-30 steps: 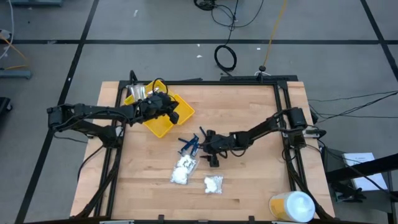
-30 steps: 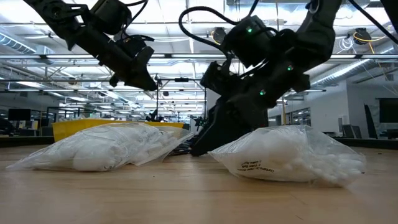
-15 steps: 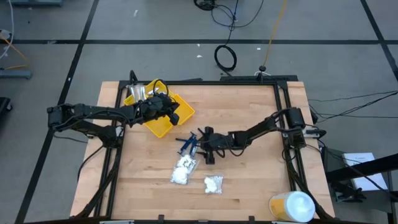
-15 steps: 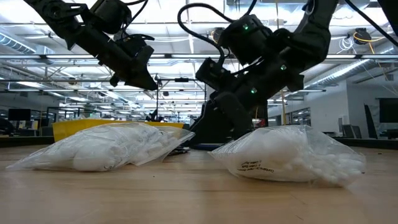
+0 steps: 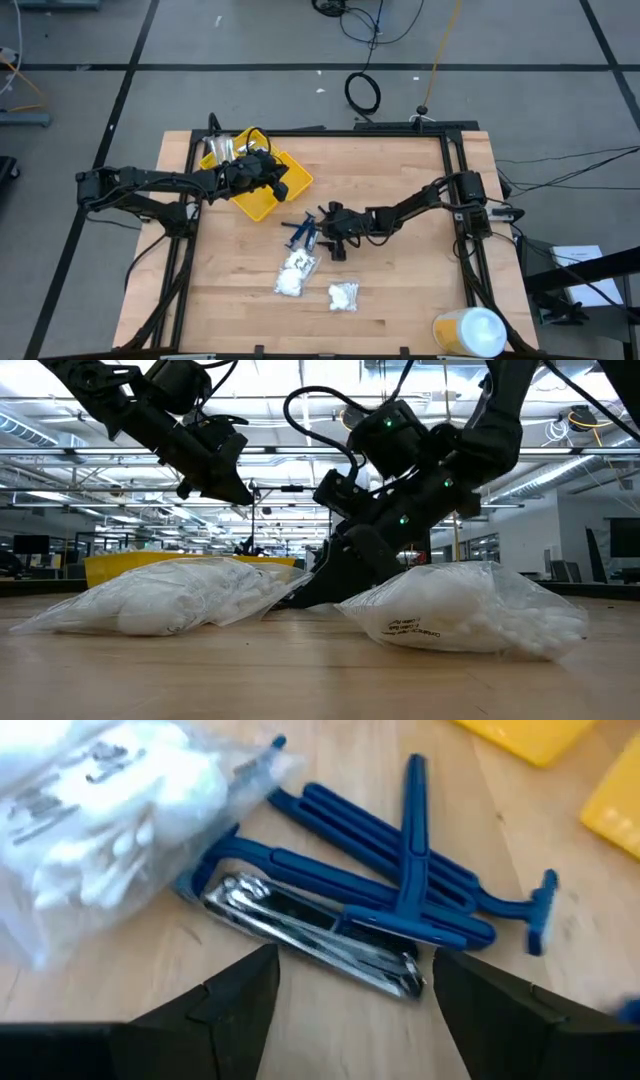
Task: Pick & Place Travel size toiletries
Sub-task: Put the silver nail cutter into the top yellow bin
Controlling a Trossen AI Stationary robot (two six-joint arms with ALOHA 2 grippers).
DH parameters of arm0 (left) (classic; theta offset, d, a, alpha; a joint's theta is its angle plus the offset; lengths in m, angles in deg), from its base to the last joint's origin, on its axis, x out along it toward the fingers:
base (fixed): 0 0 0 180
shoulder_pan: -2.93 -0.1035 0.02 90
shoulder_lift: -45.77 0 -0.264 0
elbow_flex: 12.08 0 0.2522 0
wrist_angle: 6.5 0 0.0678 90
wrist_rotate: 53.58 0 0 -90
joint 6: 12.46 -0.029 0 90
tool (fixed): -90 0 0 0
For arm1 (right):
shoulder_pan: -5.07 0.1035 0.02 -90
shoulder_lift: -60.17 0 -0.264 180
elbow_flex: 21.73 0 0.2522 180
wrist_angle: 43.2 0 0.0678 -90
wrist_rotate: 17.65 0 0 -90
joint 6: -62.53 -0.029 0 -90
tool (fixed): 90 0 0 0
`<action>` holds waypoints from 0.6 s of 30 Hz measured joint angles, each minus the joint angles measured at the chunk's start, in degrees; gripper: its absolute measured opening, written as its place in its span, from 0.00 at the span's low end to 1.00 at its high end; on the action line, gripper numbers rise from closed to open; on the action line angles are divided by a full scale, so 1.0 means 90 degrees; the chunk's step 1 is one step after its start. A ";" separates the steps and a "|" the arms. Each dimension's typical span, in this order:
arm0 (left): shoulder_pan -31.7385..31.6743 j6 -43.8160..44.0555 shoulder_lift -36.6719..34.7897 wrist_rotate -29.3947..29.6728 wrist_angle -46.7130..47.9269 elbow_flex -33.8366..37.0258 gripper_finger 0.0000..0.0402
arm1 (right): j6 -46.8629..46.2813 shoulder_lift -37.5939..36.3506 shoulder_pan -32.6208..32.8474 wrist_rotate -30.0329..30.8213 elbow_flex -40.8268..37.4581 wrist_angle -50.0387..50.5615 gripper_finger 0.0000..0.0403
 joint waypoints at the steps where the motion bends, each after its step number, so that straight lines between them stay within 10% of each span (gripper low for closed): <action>1: 0.0002 0.0000 0.0000 -0.0002 0.0000 0.0000 0.08 | 0.0026 0.0095 0.0000 -0.0090 0.0002 -0.0186 0.63; 18: 0.0000 -0.0021 0.0000 -0.0005 0.0047 0.0000 0.08 | -0.0076 -0.0185 0.0185 -0.0809 0.0214 0.2600 0.45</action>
